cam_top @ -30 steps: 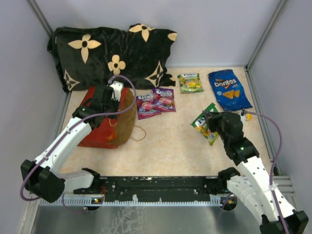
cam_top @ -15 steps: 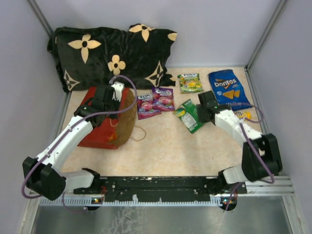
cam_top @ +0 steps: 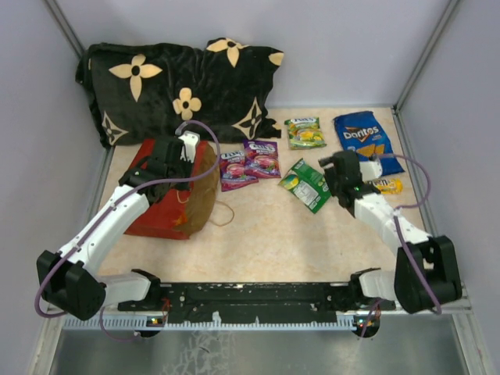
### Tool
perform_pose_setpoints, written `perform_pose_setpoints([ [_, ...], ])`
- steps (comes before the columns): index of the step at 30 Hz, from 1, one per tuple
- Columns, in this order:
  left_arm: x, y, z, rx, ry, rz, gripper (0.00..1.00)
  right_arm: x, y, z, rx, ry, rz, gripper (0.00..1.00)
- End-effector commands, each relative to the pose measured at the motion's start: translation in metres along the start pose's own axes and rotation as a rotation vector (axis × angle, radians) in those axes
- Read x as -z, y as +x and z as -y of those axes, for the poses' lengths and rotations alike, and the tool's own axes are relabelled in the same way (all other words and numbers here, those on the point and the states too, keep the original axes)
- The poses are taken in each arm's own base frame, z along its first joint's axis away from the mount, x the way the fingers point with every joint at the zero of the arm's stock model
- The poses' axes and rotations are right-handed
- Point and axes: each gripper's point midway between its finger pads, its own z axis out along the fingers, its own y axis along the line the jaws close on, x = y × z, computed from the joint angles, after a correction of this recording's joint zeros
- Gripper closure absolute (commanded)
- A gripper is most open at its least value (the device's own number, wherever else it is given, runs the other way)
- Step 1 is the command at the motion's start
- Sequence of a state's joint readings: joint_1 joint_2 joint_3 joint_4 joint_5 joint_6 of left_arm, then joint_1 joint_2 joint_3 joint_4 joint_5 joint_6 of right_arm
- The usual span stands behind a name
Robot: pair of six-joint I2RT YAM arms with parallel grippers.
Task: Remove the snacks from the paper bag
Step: Adjust the snack at the center of the board.
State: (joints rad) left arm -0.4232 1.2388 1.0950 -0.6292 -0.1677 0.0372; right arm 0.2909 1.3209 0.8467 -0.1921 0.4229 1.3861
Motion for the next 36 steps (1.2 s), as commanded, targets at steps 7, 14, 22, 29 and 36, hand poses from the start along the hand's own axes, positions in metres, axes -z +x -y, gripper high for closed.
perform_pose_setpoints([
  [7, -0.001, -0.001, 0.004, 0.001, 0.031, 0.0, 0.94, -0.004, 0.0, 0.089, 0.313, -0.191, -0.225, 0.32],
  [14, -0.004, 0.002, 0.004, -0.003, 0.028, -0.014, 0.94, -0.028, 0.02, 0.096, 0.264, -0.209, -0.284, 0.43],
  [22, -0.005, 0.003, 0.004, -0.007, 0.023, -0.022, 0.94, -0.049, 0.033, 0.12, 0.223, -0.162, -0.304, 0.53],
  [29, -0.006, 0.003, 0.003, -0.007, 0.018, -0.023, 0.94, -0.037, 0.042, 0.108, 0.137, -0.241, -0.346, 1.0],
  [36, -0.004, 0.001, 0.004, -0.007, 0.03, -0.019, 0.94, 0.041, 0.005, 0.024, 0.026, -0.333, -0.245, 1.0],
])
